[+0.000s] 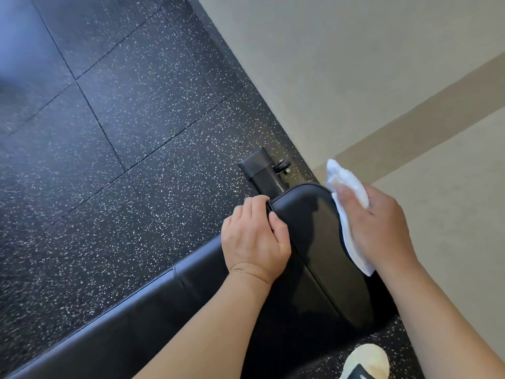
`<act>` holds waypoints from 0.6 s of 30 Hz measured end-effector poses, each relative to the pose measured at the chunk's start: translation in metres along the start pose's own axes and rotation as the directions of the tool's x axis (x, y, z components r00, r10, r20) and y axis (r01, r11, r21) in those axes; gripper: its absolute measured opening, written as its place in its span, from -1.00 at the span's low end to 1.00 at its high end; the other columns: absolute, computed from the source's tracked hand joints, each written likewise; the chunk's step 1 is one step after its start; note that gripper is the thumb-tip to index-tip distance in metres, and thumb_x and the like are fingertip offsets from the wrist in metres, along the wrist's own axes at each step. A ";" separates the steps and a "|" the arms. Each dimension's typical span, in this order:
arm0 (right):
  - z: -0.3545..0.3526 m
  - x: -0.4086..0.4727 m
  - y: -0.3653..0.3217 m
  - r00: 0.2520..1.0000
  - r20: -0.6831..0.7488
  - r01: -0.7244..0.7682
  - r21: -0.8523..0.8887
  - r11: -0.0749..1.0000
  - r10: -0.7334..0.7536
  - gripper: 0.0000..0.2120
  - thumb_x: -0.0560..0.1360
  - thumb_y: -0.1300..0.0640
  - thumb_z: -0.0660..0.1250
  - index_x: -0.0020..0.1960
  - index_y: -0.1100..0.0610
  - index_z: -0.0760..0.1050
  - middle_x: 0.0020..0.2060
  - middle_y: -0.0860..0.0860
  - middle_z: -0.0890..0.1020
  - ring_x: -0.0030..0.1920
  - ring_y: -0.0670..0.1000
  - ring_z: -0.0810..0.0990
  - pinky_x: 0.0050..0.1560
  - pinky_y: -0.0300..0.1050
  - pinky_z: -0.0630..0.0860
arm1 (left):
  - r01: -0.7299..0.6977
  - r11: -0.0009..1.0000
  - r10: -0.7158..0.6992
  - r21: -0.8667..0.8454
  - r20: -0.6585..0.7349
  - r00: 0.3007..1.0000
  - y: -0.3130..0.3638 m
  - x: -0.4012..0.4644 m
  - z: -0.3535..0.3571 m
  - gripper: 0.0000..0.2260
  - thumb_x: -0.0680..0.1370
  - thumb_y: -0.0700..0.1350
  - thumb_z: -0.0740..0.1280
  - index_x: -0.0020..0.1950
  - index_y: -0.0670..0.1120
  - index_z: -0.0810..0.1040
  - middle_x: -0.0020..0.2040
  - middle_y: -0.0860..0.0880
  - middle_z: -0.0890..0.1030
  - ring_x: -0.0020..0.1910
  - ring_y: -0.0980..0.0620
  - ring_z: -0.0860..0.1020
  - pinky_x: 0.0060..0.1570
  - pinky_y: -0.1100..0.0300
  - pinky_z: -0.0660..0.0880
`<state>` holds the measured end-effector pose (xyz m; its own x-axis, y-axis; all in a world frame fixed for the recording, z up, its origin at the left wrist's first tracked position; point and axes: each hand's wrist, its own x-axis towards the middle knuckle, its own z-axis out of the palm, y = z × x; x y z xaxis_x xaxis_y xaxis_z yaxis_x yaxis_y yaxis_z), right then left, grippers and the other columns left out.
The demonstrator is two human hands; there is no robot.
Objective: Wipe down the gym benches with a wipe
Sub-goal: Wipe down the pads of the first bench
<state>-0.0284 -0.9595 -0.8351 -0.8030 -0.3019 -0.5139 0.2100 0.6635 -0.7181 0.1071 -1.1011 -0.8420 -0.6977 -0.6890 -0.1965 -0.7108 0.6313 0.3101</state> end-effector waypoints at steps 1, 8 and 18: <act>-0.001 -0.006 0.007 1.000 -0.011 0.015 0.000 1.000 -0.015 -0.74 0.60 -0.37 0.24 -0.01 -0.29 0.63 -0.13 -0.32 0.69 -0.08 -0.26 0.63 -0.16 -0.17 0.46 | -0.002 1.000 0.002 0.003 -0.007 1.000 0.000 0.001 0.000 -0.69 0.58 0.01 0.12 0.15 -0.07 0.56 0.01 -0.01 0.61 -0.06 -0.12 0.55 -0.03 -0.01 0.40; 0.007 0.020 -0.001 0.982 0.162 0.077 0.148 0.986 -0.101 -0.74 0.60 -0.23 0.24 0.24 -0.41 0.59 0.12 -0.38 0.67 0.19 -0.25 0.62 0.35 -0.07 0.50 | 0.019 1.000 -0.019 0.000 -0.052 0.998 0.005 -0.001 0.002 -0.63 0.57 0.05 0.02 0.15 -0.03 0.55 -0.03 -0.01 0.64 -0.03 -0.16 0.58 -0.03 -0.03 0.42; -0.032 -0.056 0.069 0.984 0.044 0.150 0.295 0.944 -0.170 -0.83 0.63 -0.24 0.26 0.00 -0.54 0.56 -0.08 -0.51 0.63 -0.06 -0.44 0.61 -0.07 -0.51 0.44 | 0.049 0.998 -0.046 0.032 -0.085 0.995 -0.002 -0.002 0.008 -0.64 0.57 0.12 -0.06 0.12 0.06 0.46 -0.04 -0.07 0.65 -0.02 -0.22 0.56 -0.08 -0.01 0.30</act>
<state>0.0131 -0.8745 -0.8408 -0.8017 -0.4404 -0.4042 0.2420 0.3792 -0.8931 0.1096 -1.0983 -0.8495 -0.6541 -0.7450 -0.1311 -0.7466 0.6079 0.2705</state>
